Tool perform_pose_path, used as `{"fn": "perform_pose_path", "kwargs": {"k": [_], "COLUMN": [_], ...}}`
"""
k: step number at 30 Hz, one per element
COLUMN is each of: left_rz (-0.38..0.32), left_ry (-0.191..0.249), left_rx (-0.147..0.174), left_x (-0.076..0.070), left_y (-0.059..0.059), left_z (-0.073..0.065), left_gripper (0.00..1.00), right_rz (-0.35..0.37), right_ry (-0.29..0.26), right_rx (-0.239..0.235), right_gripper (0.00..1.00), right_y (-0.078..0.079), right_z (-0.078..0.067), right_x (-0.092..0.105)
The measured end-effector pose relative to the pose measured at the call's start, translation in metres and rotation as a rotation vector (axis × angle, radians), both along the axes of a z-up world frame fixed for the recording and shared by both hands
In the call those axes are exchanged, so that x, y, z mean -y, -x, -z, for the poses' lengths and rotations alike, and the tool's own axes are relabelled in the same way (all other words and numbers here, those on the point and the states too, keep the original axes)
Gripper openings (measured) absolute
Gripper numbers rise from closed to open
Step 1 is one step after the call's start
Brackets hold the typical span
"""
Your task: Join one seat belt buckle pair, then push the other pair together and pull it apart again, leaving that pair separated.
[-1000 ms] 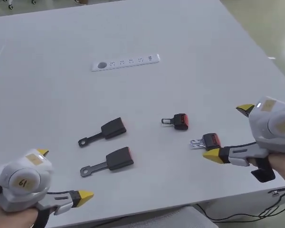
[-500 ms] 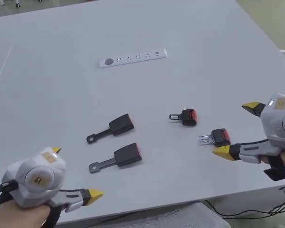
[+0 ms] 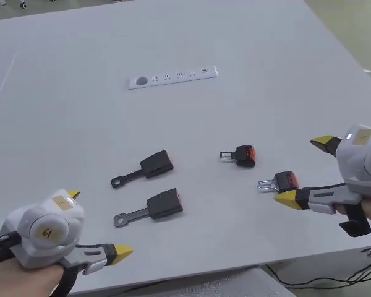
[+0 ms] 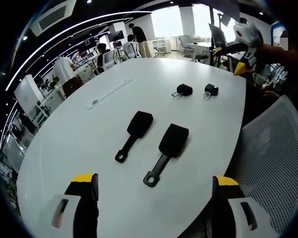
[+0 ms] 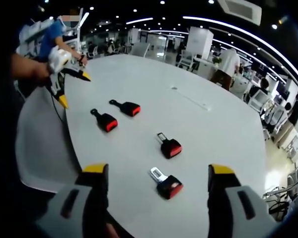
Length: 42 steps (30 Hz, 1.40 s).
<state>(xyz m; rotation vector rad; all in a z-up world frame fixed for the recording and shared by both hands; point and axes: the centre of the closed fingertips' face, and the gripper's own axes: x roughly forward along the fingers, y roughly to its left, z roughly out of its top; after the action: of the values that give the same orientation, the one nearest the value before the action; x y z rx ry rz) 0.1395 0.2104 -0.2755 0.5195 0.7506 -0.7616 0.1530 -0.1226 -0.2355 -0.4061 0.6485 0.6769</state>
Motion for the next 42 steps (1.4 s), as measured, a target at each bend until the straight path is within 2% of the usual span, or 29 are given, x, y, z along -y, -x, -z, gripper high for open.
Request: {"fn": "perform_pose_path", "kwargs": {"k": [3, 13, 18, 22, 24, 28, 30, 31, 34, 42], "left_rz": [0.018, 0.063, 0.124, 0.162, 0.159, 0.165, 0.174, 0.174, 0.193, 0.223], "left_ry": [-0.003, -0.008, 0.004, 0.006, 0.008, 0.009, 0.006, 0.018, 0.004, -0.018], "left_rx": [-0.003, -0.016, -0.009, -0.006, -0.019, -0.033, -0.042, -0.056, -0.055, -0.081], "left_x": [0.003, 0.016, 0.030, 0.043, 0.047, 0.054, 0.058, 0.063, 0.071, 0.083], "left_y": [0.000, 0.000, -0.002, -0.004, -0.006, -0.010, -0.011, -0.011, -0.013, -0.020], "left_z": [0.001, 0.003, 0.006, 0.010, 0.013, 0.019, 0.023, 0.026, 0.030, 0.045], "left_gripper": [0.96, 0.89, 0.80, 0.71, 0.68, 0.65, 0.65, 0.64, 0.64, 0.61], "right_rz": [-0.017, -0.047, -0.071, -0.108, -0.129, -0.159, -0.166, -0.184, -0.219, -0.318], "right_ry": [0.019, 0.021, 0.009, 0.020, 0.021, 0.037, 0.075, 0.092, 0.093, 0.134], "right_rx": [-0.007, -0.016, -0.024, -0.025, -0.028, -0.056, -0.066, -0.083, -0.077, -0.091], "right_gripper": [0.82, 0.77, 0.72, 0.71, 0.71, 0.69, 0.69, 0.68, 0.65, 0.58], "right_y": [0.001, -0.002, -0.004, -0.004, -0.005, -0.006, -0.009, -0.008, -0.011, -0.015], "right_z": [0.004, 0.008, 0.012, 0.014, 0.016, 0.024, 0.031, 0.036, 0.041, 0.060], "right_x": [0.000, -0.001, -0.002, -0.004, -0.005, -0.005, -0.001, 0.001, 0.000, 0.001]}}
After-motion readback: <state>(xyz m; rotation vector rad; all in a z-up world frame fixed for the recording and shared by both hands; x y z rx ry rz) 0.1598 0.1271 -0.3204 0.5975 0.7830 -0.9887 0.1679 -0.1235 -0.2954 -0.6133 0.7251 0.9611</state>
